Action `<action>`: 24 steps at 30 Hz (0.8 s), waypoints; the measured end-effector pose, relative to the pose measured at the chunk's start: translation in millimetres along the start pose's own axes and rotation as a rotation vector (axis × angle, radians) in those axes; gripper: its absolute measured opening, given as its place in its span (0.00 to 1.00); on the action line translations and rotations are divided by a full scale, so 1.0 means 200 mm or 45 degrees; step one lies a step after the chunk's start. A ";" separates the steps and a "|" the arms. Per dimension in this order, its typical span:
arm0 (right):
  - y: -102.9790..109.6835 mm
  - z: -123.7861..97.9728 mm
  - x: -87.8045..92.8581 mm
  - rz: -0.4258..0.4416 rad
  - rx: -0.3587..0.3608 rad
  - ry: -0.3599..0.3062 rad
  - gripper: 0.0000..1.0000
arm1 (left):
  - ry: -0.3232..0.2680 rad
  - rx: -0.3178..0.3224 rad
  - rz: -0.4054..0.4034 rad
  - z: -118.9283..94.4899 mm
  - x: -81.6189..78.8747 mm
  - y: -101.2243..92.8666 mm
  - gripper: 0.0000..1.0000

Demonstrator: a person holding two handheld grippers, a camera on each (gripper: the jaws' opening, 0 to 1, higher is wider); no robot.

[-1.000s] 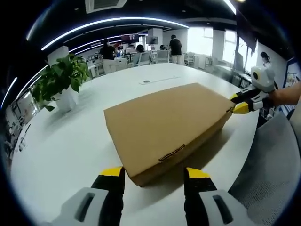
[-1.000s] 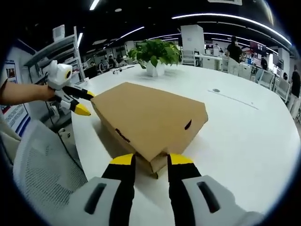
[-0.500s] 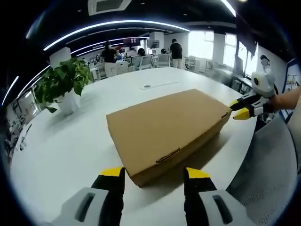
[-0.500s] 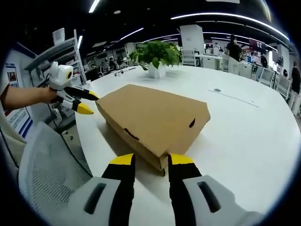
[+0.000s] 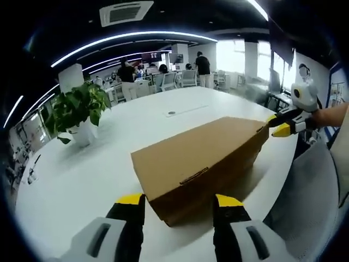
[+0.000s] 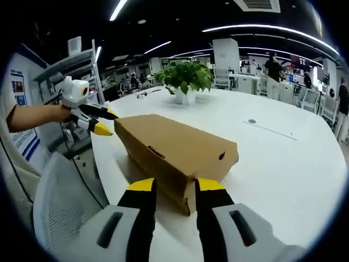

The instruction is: Operate the shoe box by opening the lid, removing the specified soft item, and placing it in the target area until the item is outside and the box remains undamaged.

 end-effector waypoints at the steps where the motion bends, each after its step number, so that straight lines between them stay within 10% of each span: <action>1: 0.00 0.00 -0.01 -0.002 -0.001 -0.003 0.26 | -0.006 -0.002 0.001 0.00 -0.01 0.00 0.50; 24: -0.12 -0.01 -0.33 -0.113 0.044 -0.157 0.25 | -0.146 -0.074 0.073 0.00 -0.33 0.14 0.48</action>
Point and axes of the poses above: the point that each gripper's makers call its tool centre point, and the gripper's own axes: z roughly forward along the fingers, y roughly to its left, x roughly out of its underside, the point moved 6 cm from there along -z, roughly backward along the fingers
